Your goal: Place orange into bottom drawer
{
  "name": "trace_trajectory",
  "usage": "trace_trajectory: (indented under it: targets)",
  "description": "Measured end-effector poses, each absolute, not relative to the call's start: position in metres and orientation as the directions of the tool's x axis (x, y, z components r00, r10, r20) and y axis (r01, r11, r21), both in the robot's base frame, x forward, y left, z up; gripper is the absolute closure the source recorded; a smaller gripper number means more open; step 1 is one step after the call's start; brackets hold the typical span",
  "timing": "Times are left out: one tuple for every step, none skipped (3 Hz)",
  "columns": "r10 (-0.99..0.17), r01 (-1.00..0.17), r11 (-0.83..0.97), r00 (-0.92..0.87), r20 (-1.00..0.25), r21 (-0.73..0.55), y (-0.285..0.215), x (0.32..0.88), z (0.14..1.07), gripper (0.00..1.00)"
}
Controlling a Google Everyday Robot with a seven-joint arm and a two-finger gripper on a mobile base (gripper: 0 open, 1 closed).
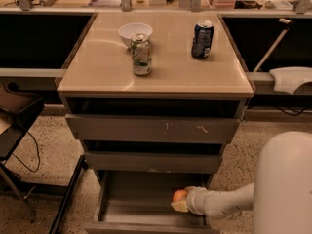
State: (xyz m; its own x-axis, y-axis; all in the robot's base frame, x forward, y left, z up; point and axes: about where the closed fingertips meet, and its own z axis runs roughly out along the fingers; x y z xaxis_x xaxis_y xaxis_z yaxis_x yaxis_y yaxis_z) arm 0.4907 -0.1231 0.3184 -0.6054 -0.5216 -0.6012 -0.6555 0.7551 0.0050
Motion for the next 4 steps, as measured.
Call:
trace_trajectory:
  targets:
    - [-0.545, -0.674, 0.739, -0.619, -0.565, 0.025, -0.117, 0.499, 0.274, 1.00]
    - [-0.565, -0.687, 0.724, -0.636, -0.526, 0.053, -0.111, 0.501, 0.240, 1.00]
    - [-0.554, -0.673, 0.734, -0.672, -0.492, 0.091, -0.106, 0.506, 0.211, 1.00]
    - [-0.534, -0.631, 0.771, -0.716, -0.450, 0.089, -0.108, 0.520, 0.183, 1.00]
